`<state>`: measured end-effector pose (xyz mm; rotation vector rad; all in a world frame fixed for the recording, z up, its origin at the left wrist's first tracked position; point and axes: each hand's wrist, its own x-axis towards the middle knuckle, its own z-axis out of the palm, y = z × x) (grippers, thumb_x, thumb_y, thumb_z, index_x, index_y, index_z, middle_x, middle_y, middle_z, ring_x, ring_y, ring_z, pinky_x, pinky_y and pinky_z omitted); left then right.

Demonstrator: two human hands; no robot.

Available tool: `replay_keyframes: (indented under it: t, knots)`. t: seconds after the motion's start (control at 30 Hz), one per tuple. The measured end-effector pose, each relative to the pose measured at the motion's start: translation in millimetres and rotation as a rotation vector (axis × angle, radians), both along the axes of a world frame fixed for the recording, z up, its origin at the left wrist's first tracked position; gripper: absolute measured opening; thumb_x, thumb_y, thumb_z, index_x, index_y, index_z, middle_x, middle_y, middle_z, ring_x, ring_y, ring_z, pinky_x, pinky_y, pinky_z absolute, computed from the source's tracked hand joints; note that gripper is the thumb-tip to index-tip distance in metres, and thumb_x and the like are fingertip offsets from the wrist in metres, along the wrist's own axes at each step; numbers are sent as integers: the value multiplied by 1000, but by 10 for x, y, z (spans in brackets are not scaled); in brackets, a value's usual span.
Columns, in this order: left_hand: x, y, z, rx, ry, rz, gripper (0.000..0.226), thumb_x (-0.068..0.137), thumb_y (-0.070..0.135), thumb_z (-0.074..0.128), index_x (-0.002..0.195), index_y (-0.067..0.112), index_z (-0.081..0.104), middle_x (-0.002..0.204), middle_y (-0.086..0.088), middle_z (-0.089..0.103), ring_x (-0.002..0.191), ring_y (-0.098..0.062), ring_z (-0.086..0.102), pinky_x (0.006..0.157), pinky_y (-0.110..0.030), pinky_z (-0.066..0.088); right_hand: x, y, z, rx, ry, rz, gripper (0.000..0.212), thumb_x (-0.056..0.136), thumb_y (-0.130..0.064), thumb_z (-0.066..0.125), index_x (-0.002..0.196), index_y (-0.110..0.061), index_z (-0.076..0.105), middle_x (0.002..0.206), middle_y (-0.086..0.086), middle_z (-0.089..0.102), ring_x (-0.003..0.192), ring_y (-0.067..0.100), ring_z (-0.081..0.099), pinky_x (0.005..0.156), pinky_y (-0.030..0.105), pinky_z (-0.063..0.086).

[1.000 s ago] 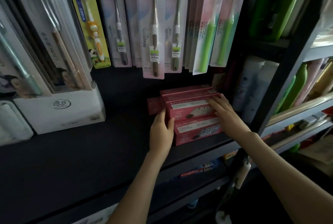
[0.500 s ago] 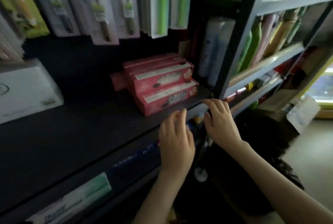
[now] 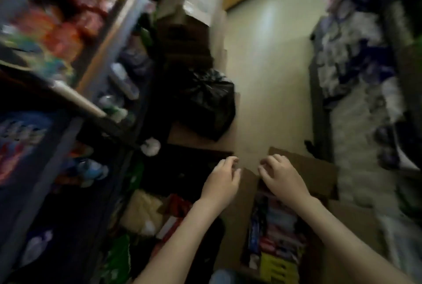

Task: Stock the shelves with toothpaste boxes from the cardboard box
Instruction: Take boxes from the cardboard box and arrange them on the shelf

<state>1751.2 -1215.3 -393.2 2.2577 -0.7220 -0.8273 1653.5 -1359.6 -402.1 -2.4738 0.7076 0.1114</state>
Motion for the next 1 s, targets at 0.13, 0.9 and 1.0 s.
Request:
replay_keyframes:
  t: [0.13,0.9,1.0]
  knots:
    - [-659,-658,-932,105,148,-154,31,101,24,43,132,22,47,124,7,51,112,-10,53,86,-19,43,-1119,-503,-977,171,230,-264,25,99,-27,46,117,-15,58,113,-1,57,108,15,53,85,24,44]
    - [-2442,-816,-5098,481,351,-229,61,89,5,54,143,14,29,133,-8,45,125,-22,44,97,-26,36,-2536,-425,-5294,257,673,-106,67,86,-17,59,144,-14,26,144,5,34,137,21,25,116,42,6]
    - [-2471,-840,-4913,394,532,102,60,85,11,66,135,17,32,124,-3,54,109,-15,55,85,-23,43,-2491,-366,-5062,174,629,-62,58,83,-22,64,133,-14,36,131,5,41,125,24,34,108,40,24]
